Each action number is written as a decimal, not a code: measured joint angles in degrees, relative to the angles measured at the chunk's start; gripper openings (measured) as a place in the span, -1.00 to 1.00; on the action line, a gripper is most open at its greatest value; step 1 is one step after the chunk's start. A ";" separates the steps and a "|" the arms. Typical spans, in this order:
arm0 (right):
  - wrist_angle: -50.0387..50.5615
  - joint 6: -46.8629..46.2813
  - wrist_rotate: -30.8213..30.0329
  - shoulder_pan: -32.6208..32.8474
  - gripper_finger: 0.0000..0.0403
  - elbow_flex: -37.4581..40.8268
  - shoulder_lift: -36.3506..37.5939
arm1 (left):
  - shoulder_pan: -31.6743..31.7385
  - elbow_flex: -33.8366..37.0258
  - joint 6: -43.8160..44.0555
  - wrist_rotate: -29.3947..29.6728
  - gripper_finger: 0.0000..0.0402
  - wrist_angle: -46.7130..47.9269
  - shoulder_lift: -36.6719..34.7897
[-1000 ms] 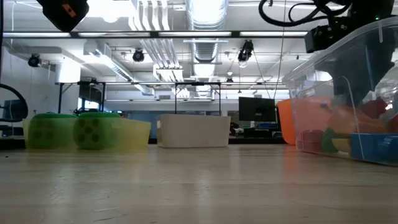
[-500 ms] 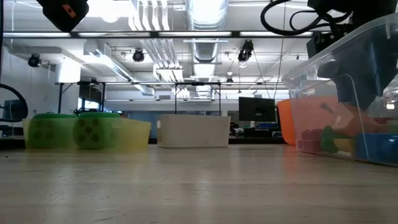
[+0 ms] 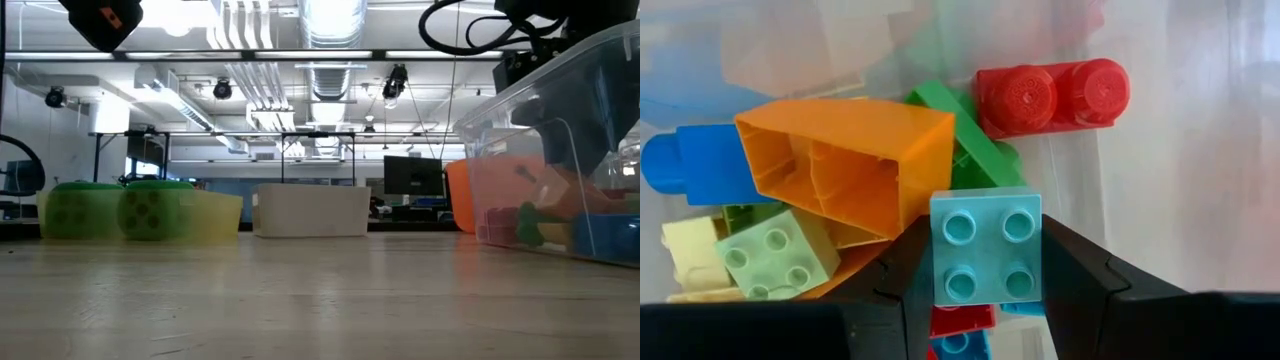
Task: Pick & Place Toys
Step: Put the light blue game piece into the transparent bin, then return to Home Position
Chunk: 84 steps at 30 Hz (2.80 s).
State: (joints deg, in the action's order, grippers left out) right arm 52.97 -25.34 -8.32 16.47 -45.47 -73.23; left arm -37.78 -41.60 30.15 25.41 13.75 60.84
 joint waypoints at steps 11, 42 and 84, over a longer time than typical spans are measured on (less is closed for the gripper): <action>0.31 -9.53 -0.20 -0.04 0.34 0.00 0.01 | 0.00 0.02 0.03 0.00 -0.49 0.38 0.00; 4.32 -7.86 -0.57 0.17 0.28 -9.31 0.06 | 0.00 -0.07 -0.22 0.26 -0.49 0.87 0.00; -37.94 14.54 -2.22 2.48 -0.22 1.69 27.96 | 15.68 6.24 -17.45 -8.75 -0.49 -7.89 -16.13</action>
State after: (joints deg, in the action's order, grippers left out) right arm 15.03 -10.80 -10.53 18.95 -43.78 -45.28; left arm -22.10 -35.36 12.69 16.66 5.86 44.70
